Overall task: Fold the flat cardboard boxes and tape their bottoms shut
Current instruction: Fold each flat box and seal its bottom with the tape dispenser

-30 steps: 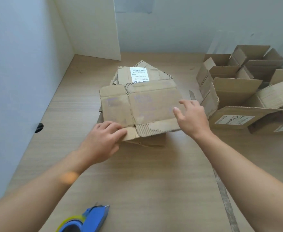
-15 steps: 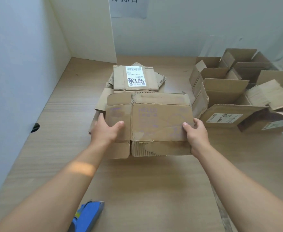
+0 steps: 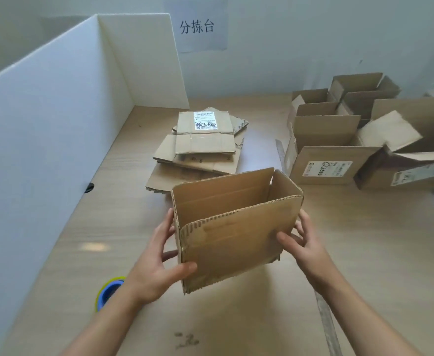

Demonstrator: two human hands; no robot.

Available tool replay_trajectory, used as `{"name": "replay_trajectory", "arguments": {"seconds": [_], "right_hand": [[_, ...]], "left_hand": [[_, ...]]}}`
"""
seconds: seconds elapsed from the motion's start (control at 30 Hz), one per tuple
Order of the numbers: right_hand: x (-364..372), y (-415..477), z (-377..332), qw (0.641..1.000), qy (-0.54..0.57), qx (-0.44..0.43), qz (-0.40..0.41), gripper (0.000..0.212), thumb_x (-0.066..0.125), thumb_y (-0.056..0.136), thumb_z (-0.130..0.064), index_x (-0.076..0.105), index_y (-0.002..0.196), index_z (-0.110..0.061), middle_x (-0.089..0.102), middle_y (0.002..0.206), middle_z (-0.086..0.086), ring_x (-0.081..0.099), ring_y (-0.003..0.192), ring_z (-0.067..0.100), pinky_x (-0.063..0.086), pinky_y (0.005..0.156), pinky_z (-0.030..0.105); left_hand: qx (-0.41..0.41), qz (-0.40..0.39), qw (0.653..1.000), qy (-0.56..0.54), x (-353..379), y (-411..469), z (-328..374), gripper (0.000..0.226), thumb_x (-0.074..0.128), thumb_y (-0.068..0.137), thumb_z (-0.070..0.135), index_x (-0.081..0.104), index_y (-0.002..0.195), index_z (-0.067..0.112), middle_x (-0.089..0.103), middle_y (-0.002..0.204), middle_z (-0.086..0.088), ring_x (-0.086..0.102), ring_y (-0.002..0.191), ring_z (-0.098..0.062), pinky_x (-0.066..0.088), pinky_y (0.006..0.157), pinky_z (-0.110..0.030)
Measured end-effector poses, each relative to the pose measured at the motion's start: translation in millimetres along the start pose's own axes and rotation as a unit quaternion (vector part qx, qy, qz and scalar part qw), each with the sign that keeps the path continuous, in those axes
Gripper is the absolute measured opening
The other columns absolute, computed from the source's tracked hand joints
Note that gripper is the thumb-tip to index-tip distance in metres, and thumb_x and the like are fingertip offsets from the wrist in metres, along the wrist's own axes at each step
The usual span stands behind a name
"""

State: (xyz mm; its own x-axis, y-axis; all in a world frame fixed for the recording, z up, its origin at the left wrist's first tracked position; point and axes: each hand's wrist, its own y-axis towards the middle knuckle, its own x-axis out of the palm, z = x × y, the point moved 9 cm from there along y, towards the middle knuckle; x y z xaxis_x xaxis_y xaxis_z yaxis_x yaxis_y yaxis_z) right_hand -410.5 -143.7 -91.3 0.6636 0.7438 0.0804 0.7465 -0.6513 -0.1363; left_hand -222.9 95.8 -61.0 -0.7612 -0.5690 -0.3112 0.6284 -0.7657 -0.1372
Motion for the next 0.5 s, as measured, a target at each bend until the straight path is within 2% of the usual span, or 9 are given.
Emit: {"name": "replay_trajectory", "arguments": {"seconds": [0.1, 0.2, 0.27, 0.33, 0.43, 0.5], "right_hand": [[-4, -32, 12, 0.999, -0.036, -0.011, -0.017, 0.065, 0.075, 0.088, -0.023, 0.045, 0.128, -0.065, 0.06, 0.128, -0.018, 0.065, 0.113, 0.011, 0.056, 0.082, 0.028], [-5, -60, 20, 0.996, -0.069, -0.033, -0.035, 0.06, 0.073, 0.088, -0.024, 0.046, 0.131, -0.056, 0.055, 0.134, -0.024, 0.052, 0.129, 0.003, 0.048, 0.102, 0.039], [-4, -74, 19, 0.996, -0.062, -0.051, -0.031, 0.058, 0.07, 0.087, -0.017, 0.05, 0.125, -0.055, 0.056, 0.135, -0.022, 0.048, 0.133, 0.004, 0.047, 0.103, 0.04], [-4, -81, 19, 0.996, -0.058, -0.057, -0.02, 0.06, 0.072, 0.087, -0.015, 0.049, 0.123, -0.058, 0.059, 0.131, -0.018, 0.052, 0.13, 0.01, 0.051, 0.098, 0.034], [-1, -85, 22, 0.995, -0.082, -0.062, -0.01, 0.064, 0.075, 0.082, -0.029, 0.046, 0.132, -0.055, 0.059, 0.13, -0.017, 0.058, 0.122, 0.015, 0.054, 0.091, 0.033], [3, -86, 23, 0.994, -0.092, -0.066, -0.006, 0.062, 0.072, 0.077, -0.042, 0.047, 0.132, -0.056, 0.058, 0.131, -0.011, 0.057, 0.122, 0.015, 0.055, 0.091, 0.036]], "left_hand": [[-0.002, 0.055, 0.998, -0.008, 6, -35, -18, 0.088, 0.078, 0.065, 0.041, 0.041, 0.144, 0.033, 0.055, 0.136, 0.004, 0.054, 0.129, -0.019, 0.054, 0.093, -0.036], [-0.021, 0.079, 0.996, -0.043, 14, -66, -29, 0.062, 0.078, 0.063, 0.04, 0.056, 0.121, 0.043, 0.067, 0.116, -0.001, 0.064, 0.112, -0.027, 0.054, 0.092, -0.047], [-0.021, 0.082, 0.995, -0.045, 20, -81, -30, 0.061, 0.078, 0.063, 0.04, 0.056, 0.118, 0.053, 0.069, 0.114, 0.0, 0.066, 0.109, -0.025, 0.052, 0.095, -0.05], [-0.009, 0.102, 0.994, -0.042, 22, -91, -29, 0.069, 0.078, 0.064, 0.04, 0.05, 0.123, 0.059, 0.068, 0.117, 0.004, 0.065, 0.11, -0.023, 0.051, 0.095, -0.045], [0.011, 0.152, 0.987, -0.045, 18, -99, -28, 0.073, 0.078, 0.062, 0.041, 0.045, 0.123, 0.065, 0.064, 0.123, 0.011, 0.063, 0.115, -0.019, 0.049, 0.094, -0.036], [0.029, 0.171, 0.985, -0.025, 14, -101, -26, 0.071, 0.077, 0.063, 0.043, 0.044, 0.122, 0.063, 0.06, 0.127, 0.015, 0.061, 0.117, -0.02, 0.049, 0.094, -0.033]]}}
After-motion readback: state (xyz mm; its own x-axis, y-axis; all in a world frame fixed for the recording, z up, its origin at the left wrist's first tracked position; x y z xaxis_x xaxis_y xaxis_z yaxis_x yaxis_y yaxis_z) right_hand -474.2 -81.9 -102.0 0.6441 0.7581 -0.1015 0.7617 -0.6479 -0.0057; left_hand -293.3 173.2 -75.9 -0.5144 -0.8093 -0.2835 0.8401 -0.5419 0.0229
